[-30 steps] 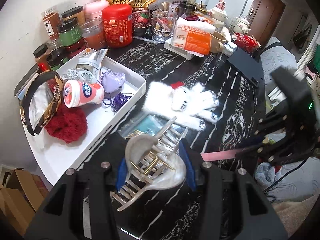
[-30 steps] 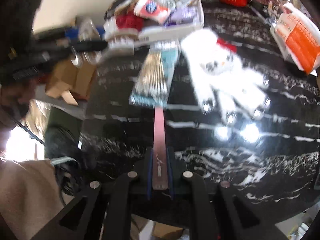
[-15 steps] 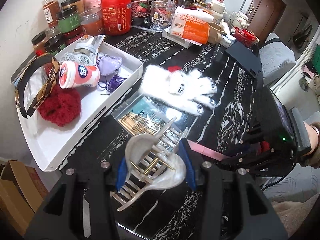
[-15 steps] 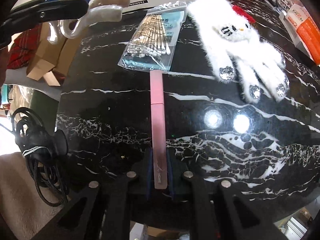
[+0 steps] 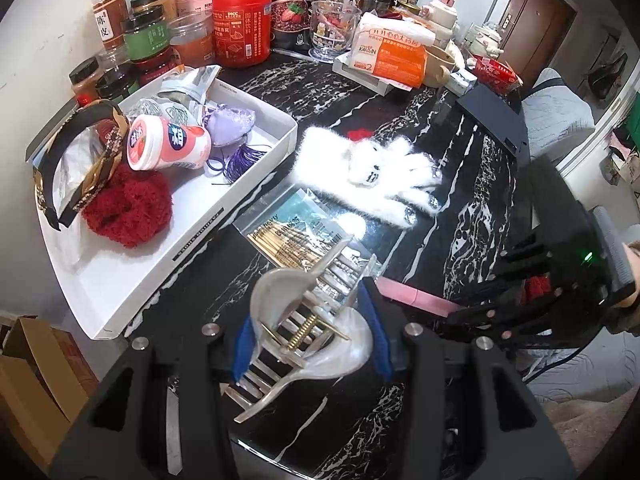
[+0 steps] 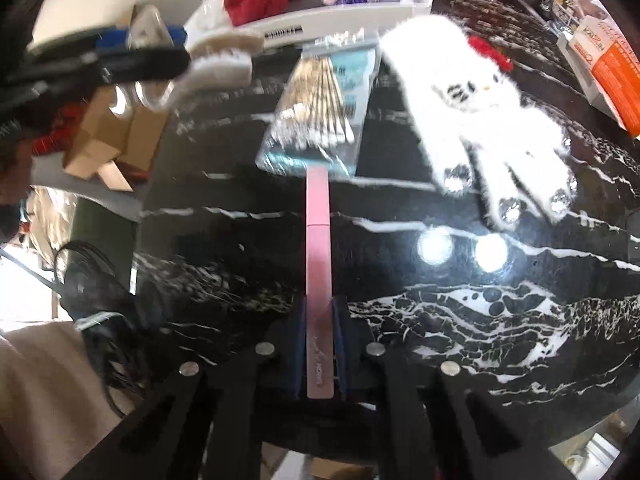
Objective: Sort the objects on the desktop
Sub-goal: 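Lift and carry the claw clip and pink stick over the tray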
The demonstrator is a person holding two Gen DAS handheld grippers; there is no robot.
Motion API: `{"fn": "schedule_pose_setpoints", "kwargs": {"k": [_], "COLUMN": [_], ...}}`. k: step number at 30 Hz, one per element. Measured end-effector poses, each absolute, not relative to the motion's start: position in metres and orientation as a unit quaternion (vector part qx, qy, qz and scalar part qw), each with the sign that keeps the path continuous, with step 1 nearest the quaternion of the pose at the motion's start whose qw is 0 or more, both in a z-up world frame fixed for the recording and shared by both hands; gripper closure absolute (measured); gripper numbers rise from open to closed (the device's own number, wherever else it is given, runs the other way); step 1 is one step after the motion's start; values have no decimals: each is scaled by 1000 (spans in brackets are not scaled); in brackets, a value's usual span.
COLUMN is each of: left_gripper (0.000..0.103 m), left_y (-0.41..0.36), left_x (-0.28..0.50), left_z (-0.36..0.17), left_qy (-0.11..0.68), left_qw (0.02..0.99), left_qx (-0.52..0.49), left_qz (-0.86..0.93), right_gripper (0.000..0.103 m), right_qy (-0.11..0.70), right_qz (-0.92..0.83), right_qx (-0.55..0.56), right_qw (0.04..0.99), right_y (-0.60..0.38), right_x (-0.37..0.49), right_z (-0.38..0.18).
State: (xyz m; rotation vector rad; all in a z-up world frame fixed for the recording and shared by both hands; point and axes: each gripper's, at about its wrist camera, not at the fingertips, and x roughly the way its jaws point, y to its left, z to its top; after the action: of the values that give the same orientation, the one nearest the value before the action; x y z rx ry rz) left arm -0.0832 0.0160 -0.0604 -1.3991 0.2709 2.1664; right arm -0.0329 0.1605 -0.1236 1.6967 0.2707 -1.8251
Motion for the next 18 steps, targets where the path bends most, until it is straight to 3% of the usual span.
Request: {"fn": "schedule_pose_setpoints", "kwargs": {"k": [18], "left_gripper": [58], "left_y": [-8], "left_x": [-94], "left_z": [-17], "left_qy": [100], "left_qw": [250], "left_qx": [-492], "left_qz": [828], "right_gripper": [91], "right_qy": [114], "right_qz": [-731], "right_qx": [588], "right_qw": [328], "right_y": [140], "right_x": [-47], "right_z": [-39]}}
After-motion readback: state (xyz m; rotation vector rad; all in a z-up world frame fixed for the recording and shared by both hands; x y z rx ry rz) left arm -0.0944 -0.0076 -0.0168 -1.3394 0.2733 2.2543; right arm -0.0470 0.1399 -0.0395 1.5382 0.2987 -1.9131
